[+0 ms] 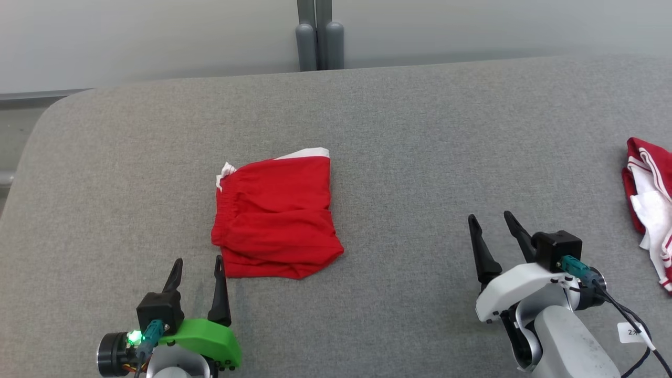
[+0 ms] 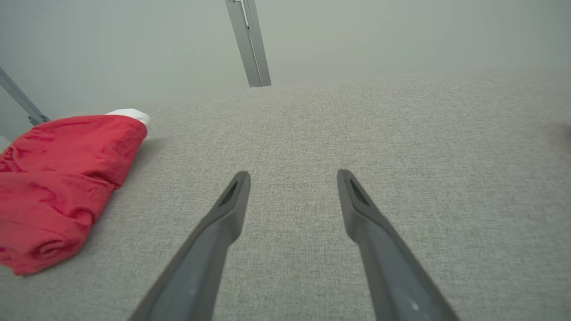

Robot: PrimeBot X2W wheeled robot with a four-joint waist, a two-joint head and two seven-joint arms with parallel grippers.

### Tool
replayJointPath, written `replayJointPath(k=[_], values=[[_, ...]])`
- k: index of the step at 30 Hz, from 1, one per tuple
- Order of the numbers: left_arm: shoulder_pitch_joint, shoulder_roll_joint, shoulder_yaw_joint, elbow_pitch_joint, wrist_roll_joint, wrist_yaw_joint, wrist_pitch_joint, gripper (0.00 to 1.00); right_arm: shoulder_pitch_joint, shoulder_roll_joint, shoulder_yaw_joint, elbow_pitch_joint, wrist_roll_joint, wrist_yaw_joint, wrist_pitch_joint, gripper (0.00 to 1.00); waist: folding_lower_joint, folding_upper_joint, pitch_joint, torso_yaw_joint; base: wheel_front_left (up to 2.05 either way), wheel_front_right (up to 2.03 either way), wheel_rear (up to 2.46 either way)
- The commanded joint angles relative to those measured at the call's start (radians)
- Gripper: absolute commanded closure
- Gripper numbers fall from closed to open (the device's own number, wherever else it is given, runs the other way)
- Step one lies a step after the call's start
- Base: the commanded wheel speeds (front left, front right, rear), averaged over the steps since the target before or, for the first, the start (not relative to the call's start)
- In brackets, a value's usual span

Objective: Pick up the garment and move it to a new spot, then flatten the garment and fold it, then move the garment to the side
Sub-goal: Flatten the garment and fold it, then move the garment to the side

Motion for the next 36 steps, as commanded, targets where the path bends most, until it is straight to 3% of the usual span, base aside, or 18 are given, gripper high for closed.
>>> replayJointPath(k=[1,23,30,36], values=[[0.016,0.004,0.005,0.003,0.005,-0.004,-0.002,0.0,0.017,-0.002,-0.001,-0.005,0.008,0.0,-0.002,0.0,0.0,0.0,-0.014,-0.009,0.0,0.0,0.0],[0.036,0.004,0.02,-0.001,-0.009,-0.001,-0.002,0.0,0.066,-0.002,0.047,-0.011,0.062,0.0,-0.002,0.0,0.0,0.0,-0.04,0.008,0.0,0.0,0.0],[0.01,0.004,-0.024,-0.014,-0.028,0.004,-0.002,0.0,0.031,-0.002,0.071,0.013,0.079,0.0,-0.002,0.0,0.0,0.0,0.002,0.095,0.0,0.0,0.0],[-0.003,0.004,-0.051,-0.021,-0.042,0.014,-0.002,0.0,-0.018,-0.003,0.095,0.039,0.091,0.0,-0.002,0.0,0.0,0.0,0.051,0.229,0.0,0.0,0.0]])
